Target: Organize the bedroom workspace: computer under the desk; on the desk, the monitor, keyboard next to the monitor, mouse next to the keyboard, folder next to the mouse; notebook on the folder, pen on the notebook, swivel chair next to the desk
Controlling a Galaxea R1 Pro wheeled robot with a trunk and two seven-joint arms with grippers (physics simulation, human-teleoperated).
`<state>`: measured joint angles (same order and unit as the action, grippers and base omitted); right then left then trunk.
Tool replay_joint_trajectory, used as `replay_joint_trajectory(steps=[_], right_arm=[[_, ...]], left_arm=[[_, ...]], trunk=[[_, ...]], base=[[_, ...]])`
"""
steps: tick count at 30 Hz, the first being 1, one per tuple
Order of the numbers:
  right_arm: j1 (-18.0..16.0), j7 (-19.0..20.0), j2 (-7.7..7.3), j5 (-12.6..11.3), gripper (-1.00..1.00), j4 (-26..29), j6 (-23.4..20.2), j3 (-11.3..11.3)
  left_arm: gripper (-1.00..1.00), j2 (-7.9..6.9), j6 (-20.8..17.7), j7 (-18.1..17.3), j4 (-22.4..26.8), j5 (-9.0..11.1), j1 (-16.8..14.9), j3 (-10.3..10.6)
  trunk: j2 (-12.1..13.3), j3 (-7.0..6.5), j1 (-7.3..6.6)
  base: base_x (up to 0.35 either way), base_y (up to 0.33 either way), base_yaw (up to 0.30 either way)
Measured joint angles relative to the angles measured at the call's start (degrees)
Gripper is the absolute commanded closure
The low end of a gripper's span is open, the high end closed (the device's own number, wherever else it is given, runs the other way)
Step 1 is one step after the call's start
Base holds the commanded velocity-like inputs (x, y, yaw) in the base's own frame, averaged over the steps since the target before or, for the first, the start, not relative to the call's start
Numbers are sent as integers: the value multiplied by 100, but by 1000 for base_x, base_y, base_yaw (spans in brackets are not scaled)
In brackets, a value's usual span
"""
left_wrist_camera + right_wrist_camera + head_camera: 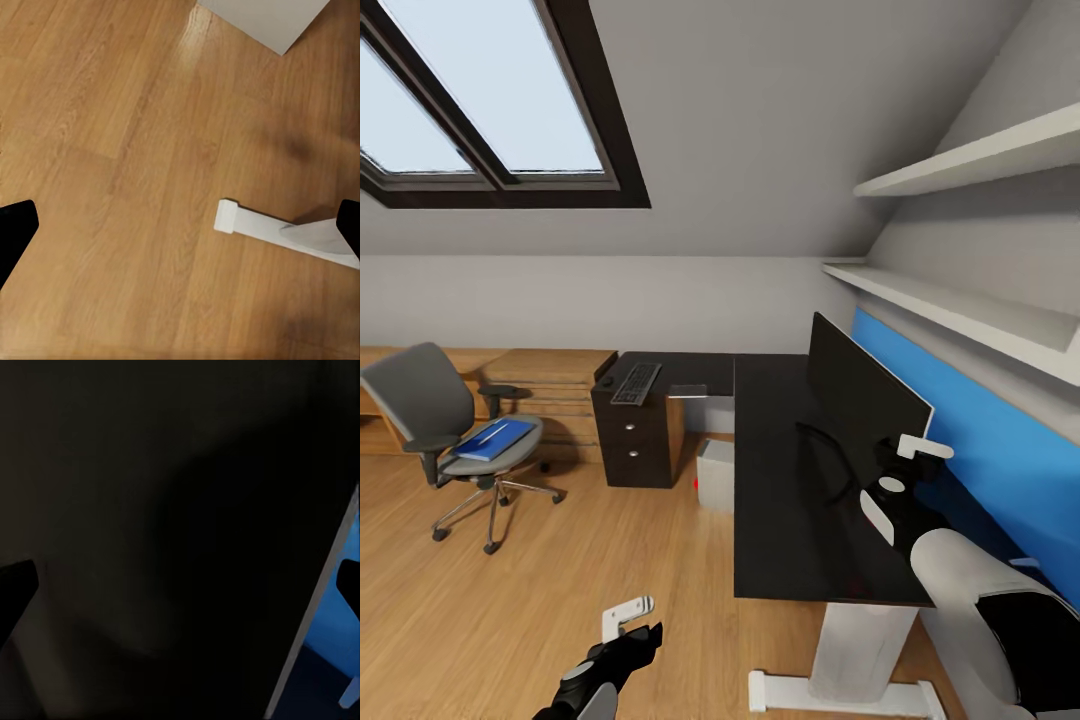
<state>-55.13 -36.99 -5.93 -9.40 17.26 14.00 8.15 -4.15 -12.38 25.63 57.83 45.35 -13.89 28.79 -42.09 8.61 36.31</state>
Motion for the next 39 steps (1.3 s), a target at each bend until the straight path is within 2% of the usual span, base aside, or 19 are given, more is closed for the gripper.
replay_joint_trajectory(steps=[9, 29, 33, 35, 39], right_arm=[[0, 0, 0, 0, -100, 0, 0, 0], [0, 0, 15, -1, -100, -8, 1, 3], [9, 6, 221, 16, -100, -9, 7, 6], [12, 7, 258, 16, -100, -9, 8, 10], [23, 17, 438, 23, -100, -9, 15, 13]], left_arm=[[-100, 0, 0, 0, -3, 0, -1, -1], [-100, 0, 0, 9, -3, 18, -1, -35], [-100, 0, -2, 9, -12, 40, 0, -36], [-100, 0, -1, 9, -28, 42, 1, -36], [-100, 0, 0, 2, -157, 33, -2, -37]], trunk=[[0, 0, 1], [0, 0, 3], [1, 0, 3], [0, 0, 3], [1, 0, 3]], base=[[-32, 0, 0], [-320, 0, 0], [-335, 0, 0], [-335, 0, 0], [-335, 0, 0]])
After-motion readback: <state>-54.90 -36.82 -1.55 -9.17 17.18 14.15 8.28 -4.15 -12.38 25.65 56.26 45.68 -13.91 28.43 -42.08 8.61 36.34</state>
